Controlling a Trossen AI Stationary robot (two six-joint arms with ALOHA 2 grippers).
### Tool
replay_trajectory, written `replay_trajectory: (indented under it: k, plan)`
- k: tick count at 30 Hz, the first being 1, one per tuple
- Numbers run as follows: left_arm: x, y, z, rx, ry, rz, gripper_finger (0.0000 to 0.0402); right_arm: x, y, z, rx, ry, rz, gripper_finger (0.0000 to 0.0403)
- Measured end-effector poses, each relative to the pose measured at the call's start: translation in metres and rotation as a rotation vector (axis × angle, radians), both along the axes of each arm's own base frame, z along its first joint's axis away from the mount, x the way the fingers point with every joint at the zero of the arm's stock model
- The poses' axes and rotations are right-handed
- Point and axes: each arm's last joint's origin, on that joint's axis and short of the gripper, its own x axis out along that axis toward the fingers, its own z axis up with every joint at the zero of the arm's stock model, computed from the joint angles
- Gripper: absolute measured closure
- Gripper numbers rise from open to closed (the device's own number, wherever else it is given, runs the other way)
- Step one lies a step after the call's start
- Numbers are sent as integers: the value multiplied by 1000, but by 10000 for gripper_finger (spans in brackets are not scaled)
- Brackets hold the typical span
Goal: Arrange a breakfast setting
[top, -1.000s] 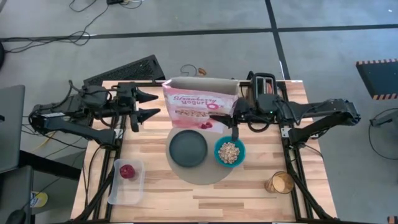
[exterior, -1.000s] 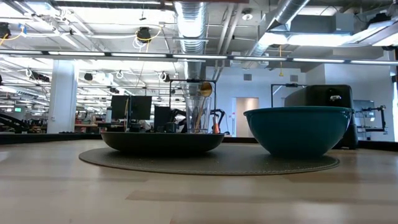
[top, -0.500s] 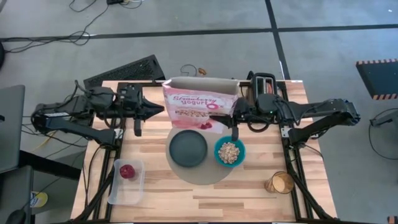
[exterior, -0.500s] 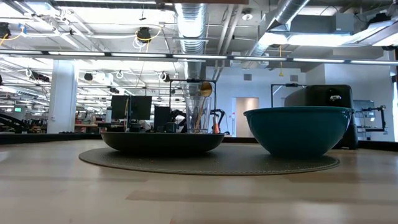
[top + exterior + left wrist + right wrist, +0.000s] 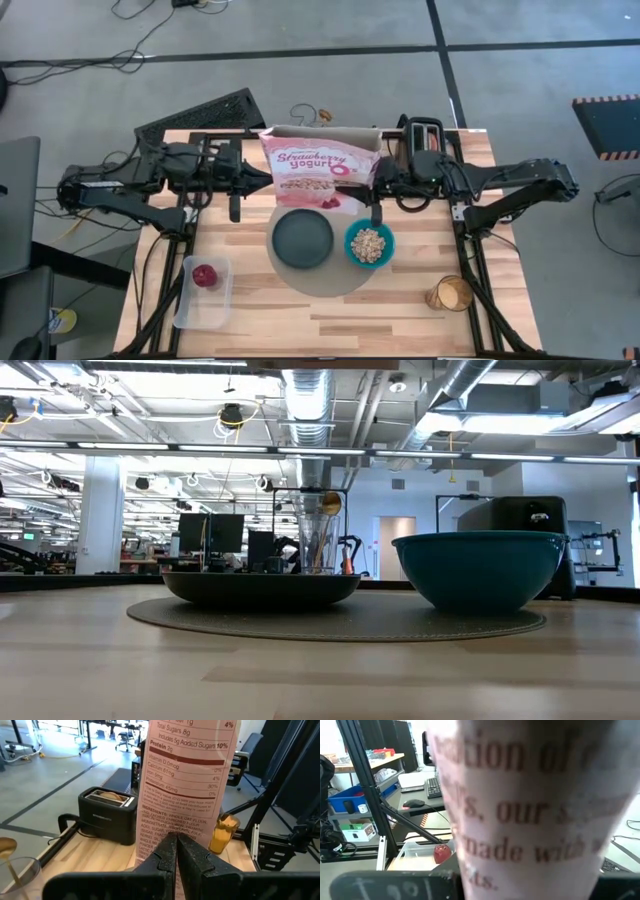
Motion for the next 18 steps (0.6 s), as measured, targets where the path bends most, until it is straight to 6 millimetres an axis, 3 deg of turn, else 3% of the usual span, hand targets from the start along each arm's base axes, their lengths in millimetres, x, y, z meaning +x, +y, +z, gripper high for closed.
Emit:
replay_trajectory:
  k: [5, 11, 14, 18]
  plan:
    - [0, 0, 1, -10, -5, 2, 401, 0, 0, 0, -1, 2, 0, 290]
    - [-18, 0, 9, -36, -54, 6, 396, 1, 0, -1, -3, 8, 6, 290]
    - [-27, 1, 13, -39, -81, 9, 369, 1, 0, -1, -3, 7, 7, 290]
    - [-32, 1, 15, -55, -93, 16, 303, 1, 0, -2, -5, 20, 7, 290]
